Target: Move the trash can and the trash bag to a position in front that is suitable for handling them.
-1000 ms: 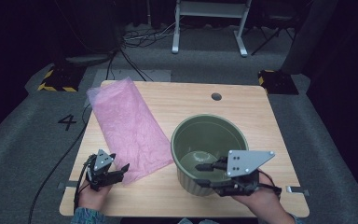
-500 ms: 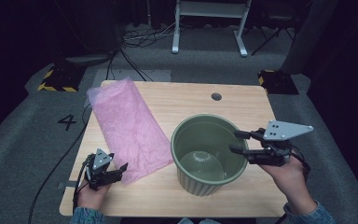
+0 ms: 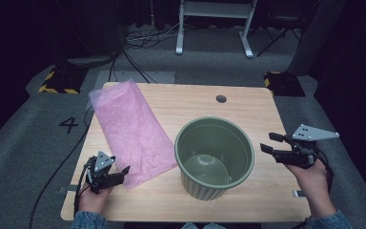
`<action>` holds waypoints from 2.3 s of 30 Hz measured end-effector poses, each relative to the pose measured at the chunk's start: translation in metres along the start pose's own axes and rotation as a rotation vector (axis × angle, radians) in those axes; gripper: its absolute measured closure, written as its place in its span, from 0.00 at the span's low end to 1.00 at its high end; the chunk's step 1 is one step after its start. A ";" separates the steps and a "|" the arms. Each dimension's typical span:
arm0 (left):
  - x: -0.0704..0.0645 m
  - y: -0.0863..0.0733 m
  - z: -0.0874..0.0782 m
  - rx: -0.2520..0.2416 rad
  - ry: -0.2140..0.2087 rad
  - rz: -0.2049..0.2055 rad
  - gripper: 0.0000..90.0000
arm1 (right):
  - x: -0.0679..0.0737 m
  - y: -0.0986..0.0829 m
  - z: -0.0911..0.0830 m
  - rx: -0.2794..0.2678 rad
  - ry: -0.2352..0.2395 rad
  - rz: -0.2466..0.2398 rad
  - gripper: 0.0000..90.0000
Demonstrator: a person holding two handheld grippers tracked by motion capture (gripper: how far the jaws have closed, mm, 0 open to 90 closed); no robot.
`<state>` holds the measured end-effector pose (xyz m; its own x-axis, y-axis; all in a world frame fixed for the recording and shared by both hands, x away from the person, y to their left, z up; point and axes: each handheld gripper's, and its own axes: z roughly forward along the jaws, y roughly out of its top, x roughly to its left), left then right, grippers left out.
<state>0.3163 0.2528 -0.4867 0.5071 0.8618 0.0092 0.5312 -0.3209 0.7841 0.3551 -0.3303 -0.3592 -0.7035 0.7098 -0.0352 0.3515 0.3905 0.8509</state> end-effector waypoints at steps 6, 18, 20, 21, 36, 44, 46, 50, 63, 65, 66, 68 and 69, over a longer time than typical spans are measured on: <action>0.000 -0.001 -0.001 0.003 0.002 -0.004 0.35 | -0.015 -0.044 0.012 0.105 -0.086 0.014 0.46; 0.007 0.003 -0.002 0.054 0.021 -0.046 0.35 | -0.029 -0.116 0.045 0.236 -0.121 0.113 0.49; 0.010 0.006 -0.003 0.052 0.031 -0.070 0.35 | -0.030 -0.123 0.049 0.243 -0.118 0.125 0.48; 0.012 0.007 -0.004 0.050 0.033 -0.077 0.35 | -0.029 -0.126 0.051 0.244 -0.121 0.128 0.47; 0.050 0.029 0.013 0.136 0.089 -0.177 0.34 | -0.029 -0.135 0.056 0.173 -0.147 0.145 0.35; 0.076 0.044 0.028 0.138 0.143 -0.185 0.33 | -0.029 -0.135 0.056 0.173 -0.148 0.145 0.35; 0.084 0.047 0.034 0.143 0.146 -0.192 0.32 | -0.029 -0.135 0.056 0.173 -0.148 0.145 0.35; 0.093 0.049 0.050 0.182 0.155 -0.192 0.32 | -0.029 -0.135 0.056 0.172 -0.148 0.145 0.35; 0.108 0.058 0.078 0.281 0.194 -0.237 0.23 | -0.029 -0.135 0.056 0.172 -0.147 0.145 0.35; 0.108 0.060 0.080 0.288 0.188 -0.232 0.21 | -0.029 -0.135 0.056 0.173 -0.148 0.145 0.35; 0.108 0.060 0.081 0.284 0.185 -0.226 0.21 | -0.028 -0.135 0.056 0.172 -0.148 0.146 0.35; 0.106 0.061 0.082 0.272 0.164 -0.201 0.21 | -0.029 -0.135 0.056 0.172 -0.147 0.145 0.35; 0.105 0.061 0.083 0.262 0.155 -0.192 0.22 | -0.029 -0.135 0.056 0.173 -0.147 0.145 0.35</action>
<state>0.4578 0.2910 -0.4895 0.2828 0.9591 -0.0126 0.7730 -0.2202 0.5949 0.3623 -0.3704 -0.5025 -0.5452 0.8383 -0.0062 0.5509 0.3639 0.7511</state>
